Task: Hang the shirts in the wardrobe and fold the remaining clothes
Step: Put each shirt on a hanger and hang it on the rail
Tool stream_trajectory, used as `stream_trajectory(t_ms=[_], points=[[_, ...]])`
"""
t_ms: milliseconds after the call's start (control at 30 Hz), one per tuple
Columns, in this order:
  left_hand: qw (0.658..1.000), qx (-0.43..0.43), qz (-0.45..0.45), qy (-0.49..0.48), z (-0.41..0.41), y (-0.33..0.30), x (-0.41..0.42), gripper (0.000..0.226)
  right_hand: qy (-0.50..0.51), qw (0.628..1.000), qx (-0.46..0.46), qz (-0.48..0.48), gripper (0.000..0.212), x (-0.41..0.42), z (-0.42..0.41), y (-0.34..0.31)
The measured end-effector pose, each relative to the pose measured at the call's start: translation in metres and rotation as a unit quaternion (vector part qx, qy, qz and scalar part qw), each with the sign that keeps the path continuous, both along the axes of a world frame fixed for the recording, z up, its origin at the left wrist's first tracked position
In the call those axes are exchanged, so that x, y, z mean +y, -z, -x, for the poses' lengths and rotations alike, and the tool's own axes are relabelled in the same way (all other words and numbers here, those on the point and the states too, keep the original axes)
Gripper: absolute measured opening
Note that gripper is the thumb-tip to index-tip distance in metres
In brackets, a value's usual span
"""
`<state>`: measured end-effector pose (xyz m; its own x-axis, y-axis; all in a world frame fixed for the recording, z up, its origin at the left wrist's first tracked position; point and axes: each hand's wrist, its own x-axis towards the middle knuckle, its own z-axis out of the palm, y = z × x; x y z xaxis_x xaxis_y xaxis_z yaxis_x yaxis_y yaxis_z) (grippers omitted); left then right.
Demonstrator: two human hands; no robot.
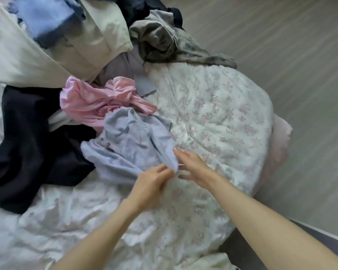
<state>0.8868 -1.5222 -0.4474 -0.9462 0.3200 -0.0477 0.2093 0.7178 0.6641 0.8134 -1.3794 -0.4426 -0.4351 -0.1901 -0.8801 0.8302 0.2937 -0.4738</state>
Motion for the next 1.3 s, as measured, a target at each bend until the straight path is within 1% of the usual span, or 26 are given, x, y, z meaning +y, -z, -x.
stream_trajectory(t_ms=[33,100,133,200,267,333,400,467,533,600,633,667,700,733,767,800,867,900,933,967,1033,1100,1167,1200,1233,1300], points=[[0.999,0.018,-0.019,0.018,-0.004,-0.005,0.012,0.019,0.028,0.999,-0.019,0.017,0.038,-0.002,0.002,0.0],[0.998,0.06,-0.017,0.028,-0.006,-0.012,0.028,0.014,0.033,0.999,0.011,-0.025,0.012,0.001,0.006,-0.002],[0.996,0.082,-0.016,0.017,-0.007,-0.012,0.031,0.012,0.021,0.996,0.047,-0.07,0.009,0.005,0.008,-0.004],[0.994,0.107,-0.019,-0.026,-0.007,-0.01,0.029,0.016,0.014,0.977,0.134,-0.163,0.019,0.024,0.009,-0.002],[0.988,0.129,0.003,-0.084,-0.006,-0.004,0.02,0.019,0.071,0.947,0.187,-0.251,0.021,0.055,0.005,-0.001],[0.983,0.113,0.041,-0.137,-0.001,0.006,0.014,0.022,0.136,0.92,0.188,-0.315,0.021,0.091,-0.003,0.0],[0.984,0.025,0.061,-0.163,0.005,0.018,0.018,0.038,0.137,0.913,0.159,-0.349,0.026,0.12,-0.009,0.001],[0.978,-0.103,0.063,-0.17,0.014,0.031,0.025,0.064,0.094,0.927,0.123,-0.342,0.036,0.135,-0.016,0.006],[0.964,-0.197,0.027,-0.176,0.027,0.044,0.04,0.087,0.042,0.932,0.111,-0.342,0.041,0.143,-0.023,0.013],[0.948,-0.26,-0.03,-0.18,0.041,0.054,0.061,0.1,0.007,0.924,0.136,-0.357,0.042,0.145,-0.027,0.017],[0.93,-0.295,-0.08,-0.202,0.049,0.056,0.069,0.103,0.002,0.922,0.156,-0.353,0.042,0.143,-0.027,0.018],[0.899,-0.338,-0.146,-0.237,0.055,0.056,0.076,0.104,0.009,0.926,0.176,-0.335,0.043,0.14,-0.026,0.017],[0.862,-0.373,-0.213,-0.268,0.061,0.055,0.084,0.098,0.035,0.934,0.186,-0.302,0.045,0.138,-0.023,0.015],[0.836,-0.392,-0.263,-0.278,0.064,0.054,0.09,0.082,0.067,0.946,0.187,-0.257,0.049,0.134,-0.019,0.013],[0.847,-0.378,-0.266,-0.263,0.064,0.051,0.097,0.061,0.096,0.954,0.184,-0.216,0.052,0.131,-0.014,0.01],[0.883,-0.342,-0.227,-0.229,0.062,0.046,0.105,0.048,0.112,0.959,0.187,-0.182,0.054,0.13,-0.009,0.007],[0.95,-0.251,-0.14,-0.122,0.05,0.033,0.121,0.048,0.125,0.968,0.183,-0.122,0.053,0.127,0.005,0.002],[0.97,-0.21,-0.109,-0.059,0.043,0.025,0.127,0.049,0.126,0.972,0.171,-0.098,0.058,0.127,0.011,-0.001],[0.979,-0.185,-0.092,0.0,0.038,0.018,0.133,0.048,0.116,0.977,0.159,-0.084,0.055,0.129,0.014,-0.003],[0.98,-0.174,-0.088,0.04,0.035,0.012,0.136,0.047,0.08,0.981,0.152,-0.087,0.041,0.131,0.016,-0.006],[0.97,-0.196,-0.119,0.082,0.031,0.003,0.14,0.045,0.019,0.979,0.157,-0.132,0.01,0.14,0.013,-0.012],[0.957,-0.234,-0.168,0.042,0.035,-0.003,0.142,0.036,0.044,0.97,0.19,-0.142,0.005,0.155,0.005,-0.018],[0.957,-0.217,-0.191,-0.02,0.046,-0.01,0.147,0.025,0.098,0.965,0.223,-0.097,0.01,0.178,-0.008,-0.034],[0.967,-0.185,-0.173,-0.026,0.054,-0.015,0.154,0.028,0.119,0.962,0.235,-0.069,0.012,0.191,-0.014,-0.048],[0.978,-0.155,-0.137,-0.008,0.062,-0.016,0.156,0.039,0.131,0.961,0.237,-0.049,0.014,0.2,-0.019,-0.057],[0.987,-0.121,-0.051,0.095,0.078,-0.032,0.181,0.073,0.148,0.955,0.253,-0.038,0.013,0.231,-0.031,-0.09]])
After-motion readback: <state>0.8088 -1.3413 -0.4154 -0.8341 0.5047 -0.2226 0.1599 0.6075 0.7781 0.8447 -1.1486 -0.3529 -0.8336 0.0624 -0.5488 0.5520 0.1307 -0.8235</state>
